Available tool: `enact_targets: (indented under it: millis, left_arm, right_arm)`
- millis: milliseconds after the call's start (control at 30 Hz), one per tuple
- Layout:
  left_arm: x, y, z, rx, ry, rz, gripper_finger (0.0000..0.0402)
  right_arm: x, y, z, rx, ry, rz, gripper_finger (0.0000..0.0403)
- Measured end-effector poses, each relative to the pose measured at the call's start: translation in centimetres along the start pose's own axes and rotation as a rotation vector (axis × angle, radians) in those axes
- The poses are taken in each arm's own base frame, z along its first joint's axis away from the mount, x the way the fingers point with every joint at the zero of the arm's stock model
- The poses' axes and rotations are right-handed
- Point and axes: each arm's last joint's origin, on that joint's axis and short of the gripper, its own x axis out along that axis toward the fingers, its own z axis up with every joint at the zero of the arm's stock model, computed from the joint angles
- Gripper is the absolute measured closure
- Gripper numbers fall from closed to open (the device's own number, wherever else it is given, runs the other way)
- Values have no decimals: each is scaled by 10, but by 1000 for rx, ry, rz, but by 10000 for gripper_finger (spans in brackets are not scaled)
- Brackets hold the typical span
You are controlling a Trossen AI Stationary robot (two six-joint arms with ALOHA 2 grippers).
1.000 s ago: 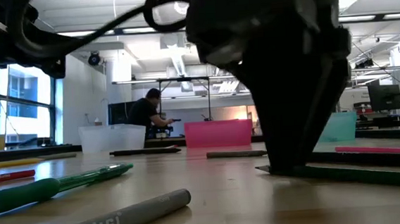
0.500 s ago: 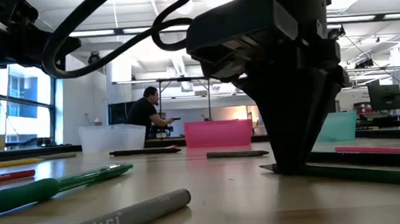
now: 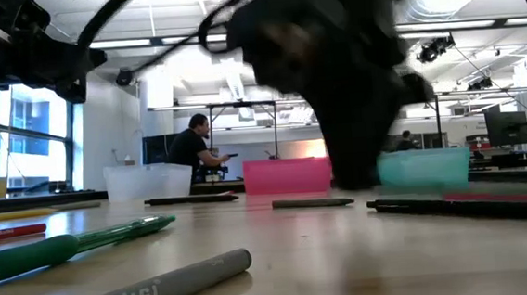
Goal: Sort crayons/erasers/pens/pencils in bins
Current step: Put the green pencil into the blue bin
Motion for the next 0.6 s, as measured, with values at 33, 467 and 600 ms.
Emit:
enact_targets:
  millis: [33, 467, 600]
  left_arm:
    - [0, 0, 0, 0, 0, 0, 398]
    - [0, 0, 0, 0, 0, -1, 398]
    - [0, 0, 0, 0, 0, -1, 398]
  right_arm:
    - [-8, -1, 3, 17, -11, 19, 394]
    - [-66, -55, 38, 109, -62, -157, 393]
    - [-77, -78, 56, 78, -56, -225, 393]
